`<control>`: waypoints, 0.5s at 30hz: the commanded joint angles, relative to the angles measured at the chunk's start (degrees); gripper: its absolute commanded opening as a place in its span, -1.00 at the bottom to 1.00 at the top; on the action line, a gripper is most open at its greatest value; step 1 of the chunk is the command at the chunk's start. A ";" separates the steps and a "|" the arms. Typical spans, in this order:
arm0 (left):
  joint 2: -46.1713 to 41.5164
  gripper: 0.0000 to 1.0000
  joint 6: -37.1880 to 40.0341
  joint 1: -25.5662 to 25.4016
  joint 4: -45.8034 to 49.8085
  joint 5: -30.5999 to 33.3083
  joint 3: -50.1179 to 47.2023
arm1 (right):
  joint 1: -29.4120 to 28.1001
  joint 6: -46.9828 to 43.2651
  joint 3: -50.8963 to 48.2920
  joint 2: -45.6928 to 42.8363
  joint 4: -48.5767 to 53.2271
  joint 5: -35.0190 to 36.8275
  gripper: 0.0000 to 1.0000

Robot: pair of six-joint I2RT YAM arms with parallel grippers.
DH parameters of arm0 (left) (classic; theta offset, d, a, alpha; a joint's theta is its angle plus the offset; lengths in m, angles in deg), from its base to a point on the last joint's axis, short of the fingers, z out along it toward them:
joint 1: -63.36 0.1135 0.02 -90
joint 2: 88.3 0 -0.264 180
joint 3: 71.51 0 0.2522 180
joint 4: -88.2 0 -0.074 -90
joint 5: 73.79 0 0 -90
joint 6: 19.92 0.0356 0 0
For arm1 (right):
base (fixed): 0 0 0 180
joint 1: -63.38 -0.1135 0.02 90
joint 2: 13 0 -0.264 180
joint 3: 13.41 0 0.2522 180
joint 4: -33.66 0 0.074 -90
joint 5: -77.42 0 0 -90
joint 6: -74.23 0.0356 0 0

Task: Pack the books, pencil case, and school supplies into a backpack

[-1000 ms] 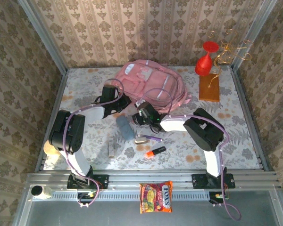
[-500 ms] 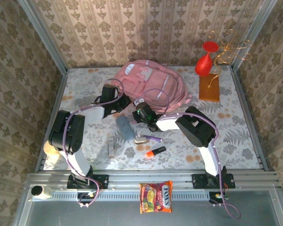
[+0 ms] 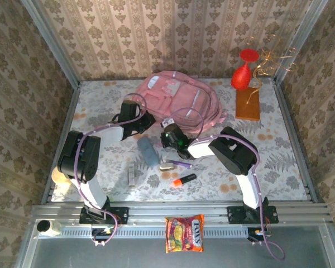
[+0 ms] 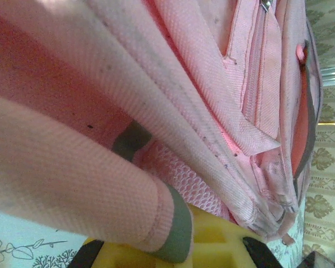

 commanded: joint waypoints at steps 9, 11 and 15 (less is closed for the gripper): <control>-2.12 -1.00 4.17 1.80 -1.38 -1.43 -0.31 | 0.46 6.44 -9.96 -8.49 -0.74 0.24 -1.00; -2.12 -1.00 4.62 1.81 -1.12 -1.13 -0.32 | 0.72 7.17 -10.92 -9.64 0.00 0.21 -1.00; -1.88 -1.00 5.17 2.05 -0.96 -0.73 -0.44 | 1.38 8.71 -13.14 -11.74 1.33 -0.74 -1.00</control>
